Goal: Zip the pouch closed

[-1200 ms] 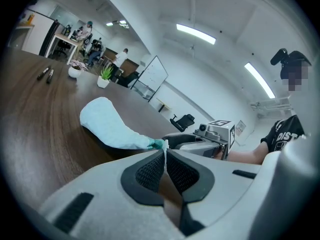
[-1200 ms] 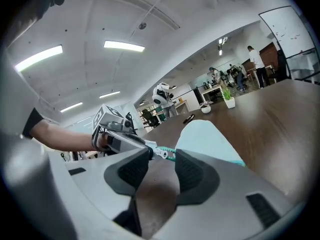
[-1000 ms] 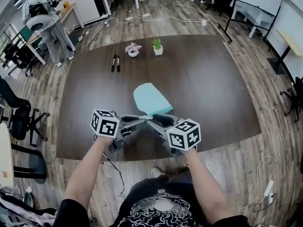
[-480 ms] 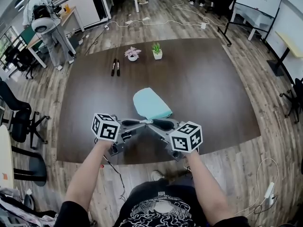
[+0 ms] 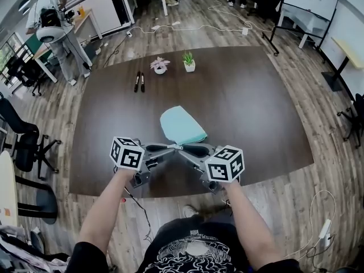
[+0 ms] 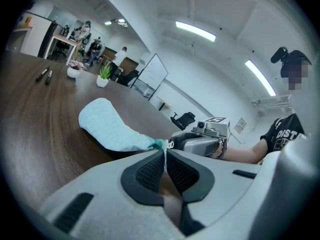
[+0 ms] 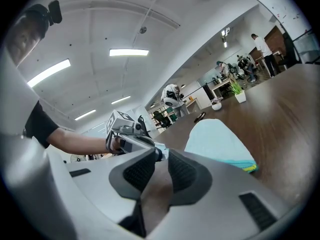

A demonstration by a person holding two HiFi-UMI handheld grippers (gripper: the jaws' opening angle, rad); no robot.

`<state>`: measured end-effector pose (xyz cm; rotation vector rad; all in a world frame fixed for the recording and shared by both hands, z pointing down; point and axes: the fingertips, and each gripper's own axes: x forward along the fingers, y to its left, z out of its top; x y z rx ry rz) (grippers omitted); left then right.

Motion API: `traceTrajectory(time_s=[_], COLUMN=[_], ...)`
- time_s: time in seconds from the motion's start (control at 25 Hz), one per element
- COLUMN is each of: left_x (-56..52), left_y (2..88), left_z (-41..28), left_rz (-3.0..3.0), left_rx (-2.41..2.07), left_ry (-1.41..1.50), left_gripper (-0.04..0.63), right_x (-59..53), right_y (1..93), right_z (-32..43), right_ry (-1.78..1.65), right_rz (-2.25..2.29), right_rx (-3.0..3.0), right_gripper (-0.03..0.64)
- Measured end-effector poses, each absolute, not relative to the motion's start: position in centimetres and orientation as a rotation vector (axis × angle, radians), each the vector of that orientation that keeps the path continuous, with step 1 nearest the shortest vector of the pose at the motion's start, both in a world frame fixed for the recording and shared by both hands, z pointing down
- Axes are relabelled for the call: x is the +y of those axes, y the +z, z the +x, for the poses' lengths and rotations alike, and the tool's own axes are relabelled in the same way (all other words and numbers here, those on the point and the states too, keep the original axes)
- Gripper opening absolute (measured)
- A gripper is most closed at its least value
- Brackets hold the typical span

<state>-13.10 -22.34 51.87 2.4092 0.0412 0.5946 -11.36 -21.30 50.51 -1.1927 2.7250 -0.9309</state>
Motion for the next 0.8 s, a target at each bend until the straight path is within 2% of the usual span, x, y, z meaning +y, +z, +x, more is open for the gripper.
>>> traceTrajectory(time_s=[0.16, 0.36, 0.8], left_x=[-21.9, -21.8, -22.3], left_y=[51.8, 51.7, 51.9], left_z=[-12.6, -12.4, -12.2], left_rz=[2.418, 2.425, 2.433], left_rx=[0.053, 0.048, -0.03], left_ry=[0.599, 0.598, 0.598], left_gripper=[0.021, 0.021, 0.021], right_x=[-21.2, -21.6, -21.8], right_y=[50.8, 51.3, 51.6], right_z=[-11.7, -11.1, -10.7], right_ry=[-0.935, -0.926, -0.912], right_rz=[-1.197, -1.279, -1.372], right_rx=[2.75, 2.732, 2.717], right_gripper=[0.071, 0.008, 0.003])
